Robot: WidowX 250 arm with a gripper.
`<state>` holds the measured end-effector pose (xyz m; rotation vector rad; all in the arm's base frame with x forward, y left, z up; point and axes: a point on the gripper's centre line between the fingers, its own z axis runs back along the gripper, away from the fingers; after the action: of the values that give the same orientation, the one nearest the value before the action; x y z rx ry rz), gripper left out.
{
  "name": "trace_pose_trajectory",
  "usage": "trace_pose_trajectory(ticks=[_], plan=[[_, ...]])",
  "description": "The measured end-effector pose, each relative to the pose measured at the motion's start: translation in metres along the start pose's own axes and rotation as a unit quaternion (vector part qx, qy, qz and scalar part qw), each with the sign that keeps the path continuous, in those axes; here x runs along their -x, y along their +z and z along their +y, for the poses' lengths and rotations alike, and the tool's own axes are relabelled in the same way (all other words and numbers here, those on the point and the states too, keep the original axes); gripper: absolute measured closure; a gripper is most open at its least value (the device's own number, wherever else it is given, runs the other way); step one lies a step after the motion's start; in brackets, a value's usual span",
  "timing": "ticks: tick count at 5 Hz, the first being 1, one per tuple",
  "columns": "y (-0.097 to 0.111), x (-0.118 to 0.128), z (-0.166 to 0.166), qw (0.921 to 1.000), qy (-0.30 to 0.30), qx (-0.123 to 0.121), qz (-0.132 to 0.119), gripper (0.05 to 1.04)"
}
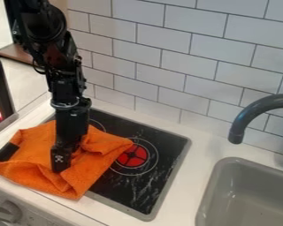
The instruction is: Put the cloth on the top right edge
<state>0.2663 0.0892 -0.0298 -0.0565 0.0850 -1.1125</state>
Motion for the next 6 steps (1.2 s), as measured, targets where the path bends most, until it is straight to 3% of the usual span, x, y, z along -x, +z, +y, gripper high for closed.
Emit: trace_pose_trajectory(ticks=[1, 2, 4, 6], plan=[[0.0, -0.024, 0.003, 0.9999, -0.004, -0.01, 0.001, 0.083], [0.001, -0.058, 0.009, 0.9994, -0.025, -0.02, -0.011, 0.083], [0.002, -0.119, 0.017, 0.9973, -0.056, -0.016, -0.044, 0.083], [0.001, -0.135, 0.01, 0.9949, -0.09, -0.01, -0.045, 0.083]])
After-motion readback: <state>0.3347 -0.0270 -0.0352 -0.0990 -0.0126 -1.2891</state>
